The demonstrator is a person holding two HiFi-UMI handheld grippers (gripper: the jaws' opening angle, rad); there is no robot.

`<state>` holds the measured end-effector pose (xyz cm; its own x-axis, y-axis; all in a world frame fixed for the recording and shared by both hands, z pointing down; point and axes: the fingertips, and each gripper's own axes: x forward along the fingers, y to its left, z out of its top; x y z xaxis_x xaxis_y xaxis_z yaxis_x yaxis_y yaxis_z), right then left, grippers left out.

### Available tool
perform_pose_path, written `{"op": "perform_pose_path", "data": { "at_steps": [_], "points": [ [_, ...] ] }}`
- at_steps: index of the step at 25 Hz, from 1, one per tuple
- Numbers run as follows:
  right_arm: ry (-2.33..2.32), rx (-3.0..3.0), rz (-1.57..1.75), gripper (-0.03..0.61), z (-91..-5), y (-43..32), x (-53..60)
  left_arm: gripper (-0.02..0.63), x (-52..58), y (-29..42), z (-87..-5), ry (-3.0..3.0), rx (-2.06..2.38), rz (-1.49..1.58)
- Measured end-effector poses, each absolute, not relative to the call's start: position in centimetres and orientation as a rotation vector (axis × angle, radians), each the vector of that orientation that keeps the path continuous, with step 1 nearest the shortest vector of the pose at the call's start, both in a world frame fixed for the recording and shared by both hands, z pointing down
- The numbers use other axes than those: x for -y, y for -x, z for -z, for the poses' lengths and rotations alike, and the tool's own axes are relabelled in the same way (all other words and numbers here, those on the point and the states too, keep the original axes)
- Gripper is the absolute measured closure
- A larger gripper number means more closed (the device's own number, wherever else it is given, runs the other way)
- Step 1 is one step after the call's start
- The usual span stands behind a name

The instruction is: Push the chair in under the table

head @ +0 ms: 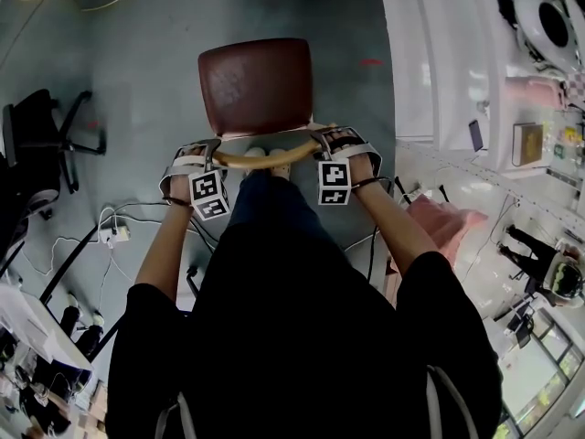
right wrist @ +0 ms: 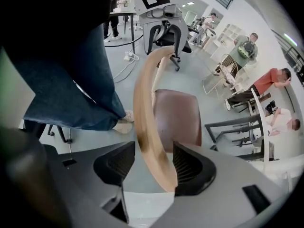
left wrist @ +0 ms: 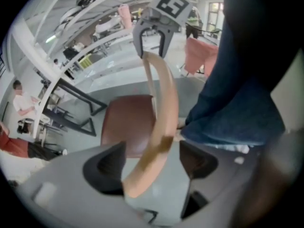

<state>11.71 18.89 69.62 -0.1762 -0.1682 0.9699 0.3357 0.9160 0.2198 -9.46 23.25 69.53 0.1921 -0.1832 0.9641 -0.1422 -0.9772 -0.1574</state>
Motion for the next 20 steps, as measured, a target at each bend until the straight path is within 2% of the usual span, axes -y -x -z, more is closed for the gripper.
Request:
{"op": "perform_pose_path", "data": {
  "at_steps": [3, 5, 6, 20],
  "points": [
    [0.162, 1.652, 0.469, 0.367, -70.3, -11.7, -18.9, 0.286, -23.5, 9.9, -70.6, 2.337, -0.257, 1.99],
    [0.181, 1.62, 0.489, 0.367, -70.8, -11.9, -18.9, 0.349, -23.5, 10.0, -71.2, 2.273, -0.195, 2.008],
    [0.181, 1.608, 0.505, 0.367, -71.0, -12.0, -18.7, 0.402, -23.5, 10.0, -71.4, 2.248, -0.17, 2.012],
    [0.129, 1.577, 0.518, 0.385, -70.7, -11.4, -17.8, 0.426, -23.1, 10.2, -71.6, 2.158, -0.051, 1.931]
  ]
}}
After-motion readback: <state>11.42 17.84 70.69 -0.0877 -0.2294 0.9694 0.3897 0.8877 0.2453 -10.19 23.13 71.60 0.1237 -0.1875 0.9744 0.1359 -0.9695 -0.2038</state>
